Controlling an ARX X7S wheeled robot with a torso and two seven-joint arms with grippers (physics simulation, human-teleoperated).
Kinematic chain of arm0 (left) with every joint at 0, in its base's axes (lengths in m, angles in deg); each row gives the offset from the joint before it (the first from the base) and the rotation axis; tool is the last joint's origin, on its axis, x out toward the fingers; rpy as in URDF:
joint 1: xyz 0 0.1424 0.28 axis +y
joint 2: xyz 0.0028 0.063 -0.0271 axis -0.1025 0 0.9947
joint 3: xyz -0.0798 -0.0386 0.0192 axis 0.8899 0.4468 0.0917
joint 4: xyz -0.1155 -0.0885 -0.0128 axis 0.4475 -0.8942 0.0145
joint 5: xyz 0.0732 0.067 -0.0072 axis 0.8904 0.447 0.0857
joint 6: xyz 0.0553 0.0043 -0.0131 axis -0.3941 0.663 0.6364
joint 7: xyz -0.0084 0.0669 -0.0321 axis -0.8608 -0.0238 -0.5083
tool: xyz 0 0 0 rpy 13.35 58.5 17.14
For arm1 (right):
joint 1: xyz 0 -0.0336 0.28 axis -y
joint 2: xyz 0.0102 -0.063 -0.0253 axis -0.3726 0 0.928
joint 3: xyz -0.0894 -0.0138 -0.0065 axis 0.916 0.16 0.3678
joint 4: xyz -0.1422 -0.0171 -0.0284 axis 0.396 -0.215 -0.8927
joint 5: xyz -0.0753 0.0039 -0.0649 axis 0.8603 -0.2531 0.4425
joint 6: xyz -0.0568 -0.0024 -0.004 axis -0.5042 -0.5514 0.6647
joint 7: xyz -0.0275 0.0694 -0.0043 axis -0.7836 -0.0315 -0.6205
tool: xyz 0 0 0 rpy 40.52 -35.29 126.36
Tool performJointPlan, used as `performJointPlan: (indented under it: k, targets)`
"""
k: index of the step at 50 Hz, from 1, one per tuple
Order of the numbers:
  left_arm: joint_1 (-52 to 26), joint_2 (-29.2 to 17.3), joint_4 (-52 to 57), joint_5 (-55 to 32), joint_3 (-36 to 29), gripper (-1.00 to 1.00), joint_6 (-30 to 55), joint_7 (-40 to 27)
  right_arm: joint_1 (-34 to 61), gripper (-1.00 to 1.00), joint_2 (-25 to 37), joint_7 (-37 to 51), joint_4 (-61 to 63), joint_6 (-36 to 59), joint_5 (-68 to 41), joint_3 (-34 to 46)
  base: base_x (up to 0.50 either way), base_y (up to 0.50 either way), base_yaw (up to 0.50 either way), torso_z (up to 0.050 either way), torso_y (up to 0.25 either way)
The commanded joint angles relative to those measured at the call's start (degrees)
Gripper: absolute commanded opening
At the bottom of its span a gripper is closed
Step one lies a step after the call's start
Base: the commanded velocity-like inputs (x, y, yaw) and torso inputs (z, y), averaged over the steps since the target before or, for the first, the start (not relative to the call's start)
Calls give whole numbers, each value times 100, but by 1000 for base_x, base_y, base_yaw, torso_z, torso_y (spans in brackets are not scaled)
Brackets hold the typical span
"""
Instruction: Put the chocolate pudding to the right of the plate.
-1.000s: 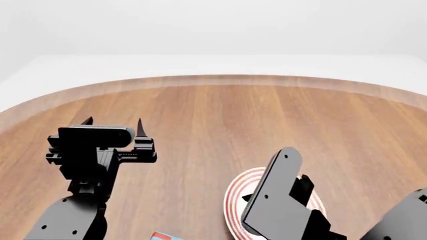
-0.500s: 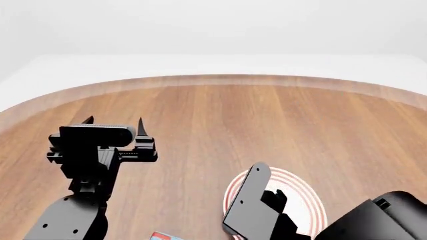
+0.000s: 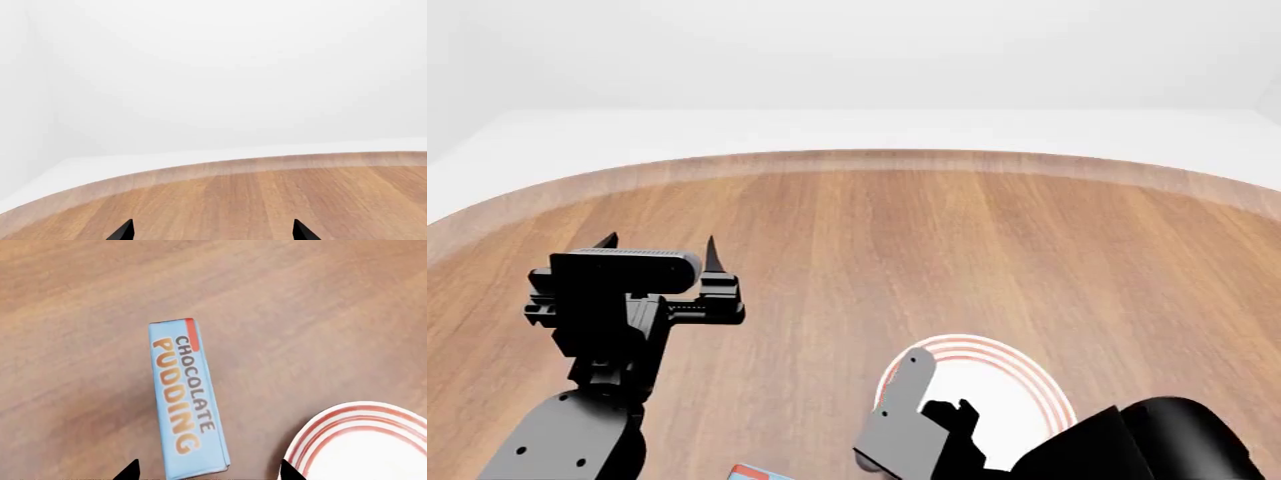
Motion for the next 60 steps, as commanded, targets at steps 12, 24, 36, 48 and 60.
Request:
performJointPlan:
  k: [12, 24, 36, 48, 60]
  targets:
    - [-15, -40, 19, -64, -18, 100, 8, -58, 33, 100, -231, -854, -484, -154, 1022, 630, 0, 0, 0, 0, 0]
    - [-12, -62, 4, -101, -13, 100, -18, -79, 20, 100, -364, -1454, -817, -420, 1640, 1110, 0, 0, 0, 0, 0]
    - [14, -88, -2, -139, 10, 100, -63, -99, 34, 100, -511, -1907, -1233, -662, 2116, 1530, 0, 0, 0, 0, 0]
    - [32, -107, -25, -174, 19, 100, -100, -120, -31, 100, -630, -2222, -1592, -882, 2454, 1887, 0, 0, 0, 0, 0]
    - [52, -126, -21, -203, 8, 100, -139, -139, -118, 100, -689, -2451, -1912, -1053, 2686, 2167, 0, 0, 0, 0, 0]
